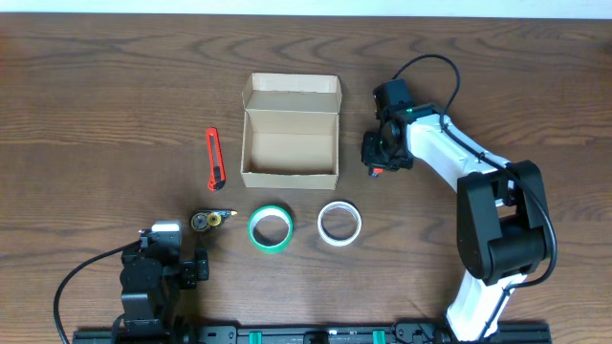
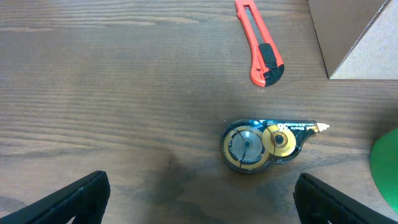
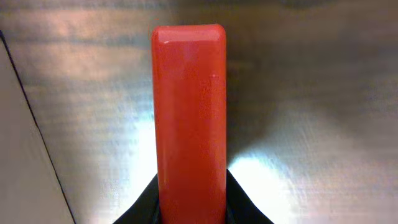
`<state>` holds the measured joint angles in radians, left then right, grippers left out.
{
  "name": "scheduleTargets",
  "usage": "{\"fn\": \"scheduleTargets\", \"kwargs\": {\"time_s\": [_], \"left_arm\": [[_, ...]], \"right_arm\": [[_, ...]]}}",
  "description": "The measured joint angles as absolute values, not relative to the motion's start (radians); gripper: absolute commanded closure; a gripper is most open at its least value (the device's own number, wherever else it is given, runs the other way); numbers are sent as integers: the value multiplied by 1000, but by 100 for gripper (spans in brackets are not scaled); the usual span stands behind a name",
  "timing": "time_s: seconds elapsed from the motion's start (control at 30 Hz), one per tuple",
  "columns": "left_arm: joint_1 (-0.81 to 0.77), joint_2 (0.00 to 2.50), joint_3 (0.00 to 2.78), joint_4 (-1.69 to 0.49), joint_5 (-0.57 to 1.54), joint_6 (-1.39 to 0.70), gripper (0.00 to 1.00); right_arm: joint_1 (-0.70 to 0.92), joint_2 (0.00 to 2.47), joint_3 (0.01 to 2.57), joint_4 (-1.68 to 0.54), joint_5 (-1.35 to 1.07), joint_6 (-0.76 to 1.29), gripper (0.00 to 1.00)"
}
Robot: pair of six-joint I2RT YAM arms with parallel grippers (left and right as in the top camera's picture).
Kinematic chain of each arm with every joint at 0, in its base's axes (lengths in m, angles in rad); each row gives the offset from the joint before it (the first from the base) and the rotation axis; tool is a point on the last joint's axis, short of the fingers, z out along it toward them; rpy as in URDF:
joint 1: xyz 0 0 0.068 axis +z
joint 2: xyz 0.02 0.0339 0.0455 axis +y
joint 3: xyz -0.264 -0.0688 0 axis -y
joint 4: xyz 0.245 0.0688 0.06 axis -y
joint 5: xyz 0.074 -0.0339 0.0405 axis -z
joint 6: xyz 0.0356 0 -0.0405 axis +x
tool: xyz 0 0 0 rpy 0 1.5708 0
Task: Pack container
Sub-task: 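Carry the stapler into the cardboard box and release it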
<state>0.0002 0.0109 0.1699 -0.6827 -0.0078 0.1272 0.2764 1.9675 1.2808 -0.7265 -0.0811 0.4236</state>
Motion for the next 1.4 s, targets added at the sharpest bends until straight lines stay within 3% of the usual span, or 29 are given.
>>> {"fn": "scheduleTargets", "kwargs": {"time_s": [0.37, 0.63, 1.07, 1.4], "left_arm": [[0, 11, 170, -682, -8, 127, 5], [0, 11, 170, -682, -8, 127, 5], [0, 11, 170, -682, -8, 127, 5], [0, 11, 170, -682, -8, 127, 5]], "right_arm": [[319, 1768, 1284, -793, -144, 300, 99], [454, 1643, 1311, -804, -193, 220, 99], [577, 1653, 1322, -676, -133, 154, 97], [578, 1837, 1327, -596, -106, 97, 98]]}}
